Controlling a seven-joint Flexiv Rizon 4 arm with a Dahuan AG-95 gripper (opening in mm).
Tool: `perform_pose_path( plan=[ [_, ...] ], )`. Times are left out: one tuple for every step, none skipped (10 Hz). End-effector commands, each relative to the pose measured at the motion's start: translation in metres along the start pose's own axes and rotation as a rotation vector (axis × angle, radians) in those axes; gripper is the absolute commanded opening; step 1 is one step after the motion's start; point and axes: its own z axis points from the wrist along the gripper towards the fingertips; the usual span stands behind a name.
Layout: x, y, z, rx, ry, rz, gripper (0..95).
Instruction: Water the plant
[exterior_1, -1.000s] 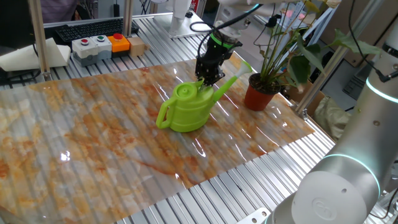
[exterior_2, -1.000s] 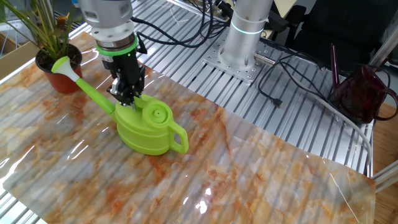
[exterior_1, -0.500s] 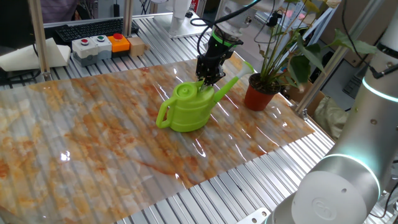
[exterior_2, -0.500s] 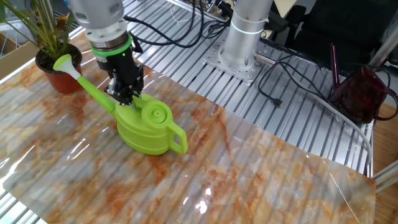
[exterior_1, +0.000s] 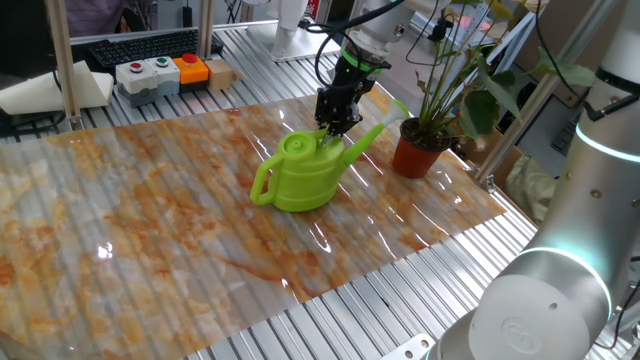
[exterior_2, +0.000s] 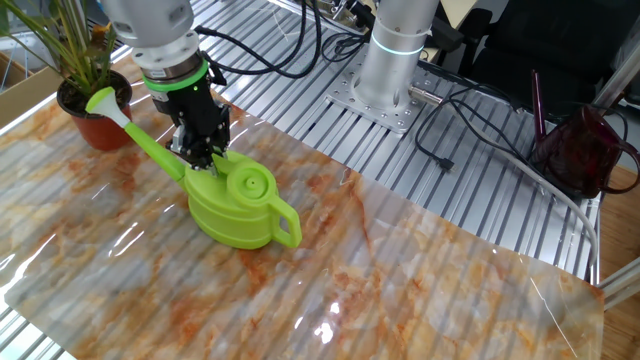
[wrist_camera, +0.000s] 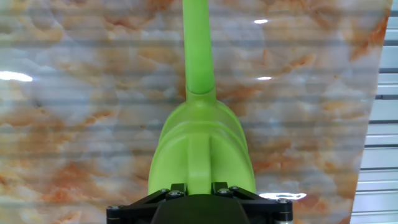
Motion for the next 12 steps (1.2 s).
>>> perform_pose_path(
  plan=[
    [-0.0001,0.0009,-0.0009,0.002,-0.01,-0.007,0.0],
    [0.0002,0.0007,-0.0017,-0.002,-0.038,-0.028,0.0],
    [0.0003,0.0005,-0.0027,-0.002,-0.04,-0.032,0.0],
    [0.0004,0.0004,-0.0041,-0.001,-0.042,-0.035,0.0],
    [0.0005,0.0004,-0.0054,-0.001,-0.042,-0.036,0.0],
    [0.0004,0.0005,-0.0074,-0.002,-0.041,-0.036,0.0],
    [0.0004,0.0005,-0.0076,-0.001,-0.043,-0.036,0.0],
    [0.0005,0.0004,-0.0079,-0.001,-0.046,-0.036,0.0],
    [0.0005,0.0004,-0.008,0.0,-0.046,-0.035,0.0],
    [0.0005,0.0005,-0.008,0.001,-0.04,-0.028,0.0],
    [0.0005,0.0005,-0.008,0.001,-0.031,-0.021,0.0],
    [0.0005,0.0005,-0.0081,0.005,-0.007,-0.002,0.0]
  ],
)
